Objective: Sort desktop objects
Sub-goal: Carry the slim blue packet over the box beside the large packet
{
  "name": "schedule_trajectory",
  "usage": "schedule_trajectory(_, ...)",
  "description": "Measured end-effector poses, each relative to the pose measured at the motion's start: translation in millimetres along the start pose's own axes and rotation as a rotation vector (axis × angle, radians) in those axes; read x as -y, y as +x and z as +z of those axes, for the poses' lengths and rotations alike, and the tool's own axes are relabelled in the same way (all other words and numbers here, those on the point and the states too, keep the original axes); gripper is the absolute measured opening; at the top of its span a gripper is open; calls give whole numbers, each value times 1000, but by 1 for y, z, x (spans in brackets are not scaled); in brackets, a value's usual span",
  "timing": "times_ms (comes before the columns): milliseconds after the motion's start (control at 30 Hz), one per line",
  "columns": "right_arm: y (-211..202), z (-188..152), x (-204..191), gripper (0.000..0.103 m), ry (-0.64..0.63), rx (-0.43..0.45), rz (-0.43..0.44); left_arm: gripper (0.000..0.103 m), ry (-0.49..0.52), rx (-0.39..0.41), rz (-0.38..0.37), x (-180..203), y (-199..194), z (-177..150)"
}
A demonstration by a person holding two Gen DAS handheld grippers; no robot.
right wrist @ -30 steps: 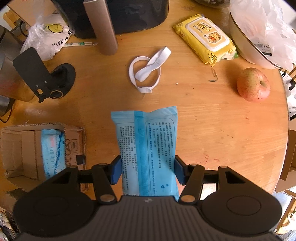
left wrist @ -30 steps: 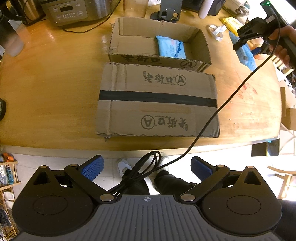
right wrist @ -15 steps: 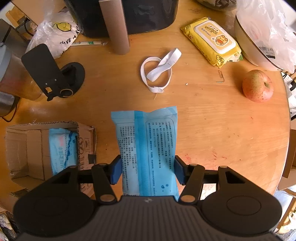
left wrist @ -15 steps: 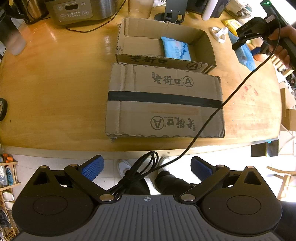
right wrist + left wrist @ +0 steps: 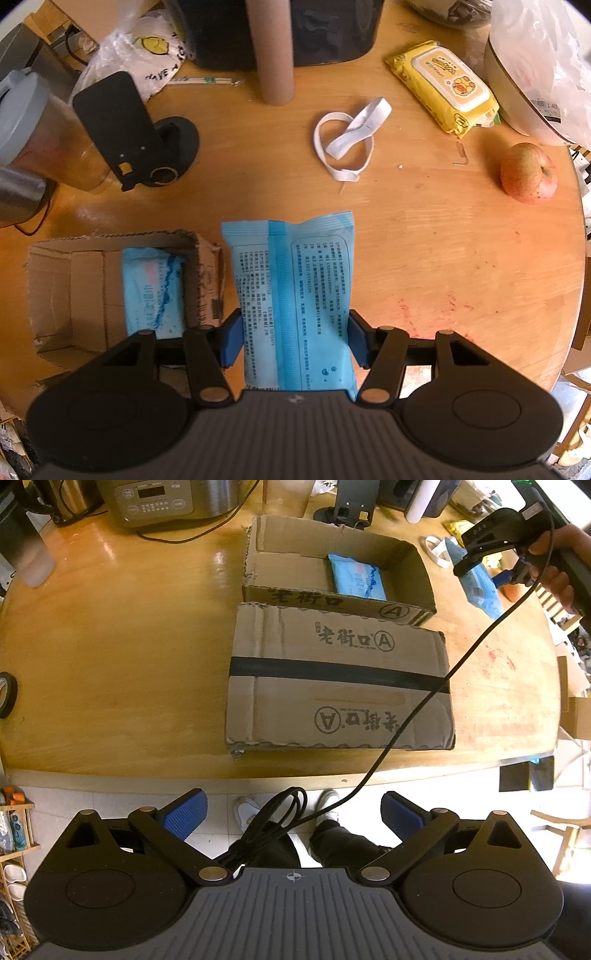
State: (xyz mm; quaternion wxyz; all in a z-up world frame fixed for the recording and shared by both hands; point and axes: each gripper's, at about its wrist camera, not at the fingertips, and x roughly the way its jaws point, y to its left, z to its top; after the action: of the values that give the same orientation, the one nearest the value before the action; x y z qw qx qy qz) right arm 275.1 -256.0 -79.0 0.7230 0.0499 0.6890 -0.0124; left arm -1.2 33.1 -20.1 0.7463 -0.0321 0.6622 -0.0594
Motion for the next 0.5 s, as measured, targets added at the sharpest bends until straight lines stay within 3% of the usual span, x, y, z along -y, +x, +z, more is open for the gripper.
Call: schedule_trajectory(500, -2, -7, -42, 60, -20, 5, 10, 103, -8, 4, -9, -23, -3, -3)
